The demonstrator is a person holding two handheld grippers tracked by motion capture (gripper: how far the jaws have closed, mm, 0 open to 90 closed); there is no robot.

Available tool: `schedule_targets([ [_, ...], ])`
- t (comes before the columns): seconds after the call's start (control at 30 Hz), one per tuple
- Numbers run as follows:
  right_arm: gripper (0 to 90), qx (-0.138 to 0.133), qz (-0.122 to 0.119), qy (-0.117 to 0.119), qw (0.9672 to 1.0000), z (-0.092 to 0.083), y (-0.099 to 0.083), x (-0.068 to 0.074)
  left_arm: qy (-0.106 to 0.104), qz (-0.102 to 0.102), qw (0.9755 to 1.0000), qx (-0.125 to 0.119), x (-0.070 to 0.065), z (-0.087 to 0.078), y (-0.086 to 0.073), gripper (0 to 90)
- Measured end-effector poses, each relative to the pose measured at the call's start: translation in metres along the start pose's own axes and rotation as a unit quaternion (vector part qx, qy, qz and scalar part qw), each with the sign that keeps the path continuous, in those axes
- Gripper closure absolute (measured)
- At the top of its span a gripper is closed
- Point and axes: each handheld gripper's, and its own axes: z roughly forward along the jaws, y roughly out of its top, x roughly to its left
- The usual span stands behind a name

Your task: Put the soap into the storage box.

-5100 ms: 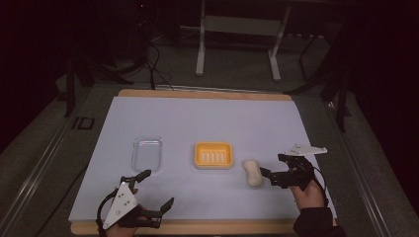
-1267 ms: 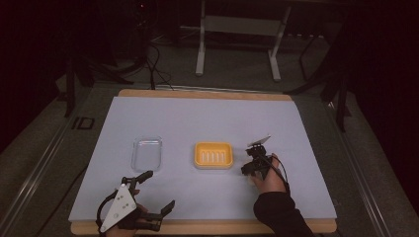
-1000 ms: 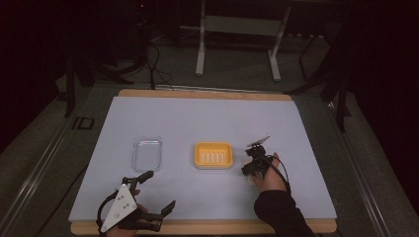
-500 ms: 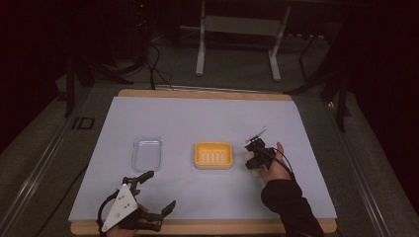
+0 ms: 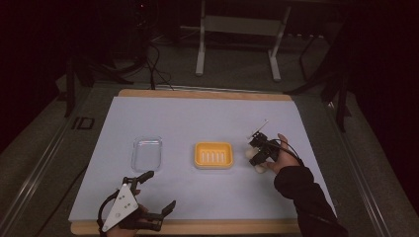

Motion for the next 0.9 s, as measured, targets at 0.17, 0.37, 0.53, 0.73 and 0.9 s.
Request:
schedule_targets([
  [0.17,50.0,-0.007,-0.047,0.000,0.9989,-0.002,0.005,-0.005,0.000,-0.001,1.0000,0.001,0.000,0.000,0.000,0.2],
  [0.37,50.0,0.011,-0.115,0.019,0.9931,-0.005,0.011,-0.013,0.000,-0.001,1.0000,0.001,0.000,0.000,0.000,0.1],
  [0.53,50.0,0.016,-0.158,0.042,0.9864,-0.011,0.012,-0.017,0.002,-0.002,1.0000,0.002,0.001,0.000,0.000,0.1],
  [0.73,50.0,0.038,-0.197,0.056,0.9781,-0.017,0.014,-0.023,0.003,0.000,1.0000,0.004,0.001,0.000,-0.001,0.1],
  [0.9,50.0,0.055,-0.228,0.050,0.9707,-0.024,0.015,-0.027,0.004,-0.001,1.0000,0.005,0.001,0.001,-0.001,0.1],
])
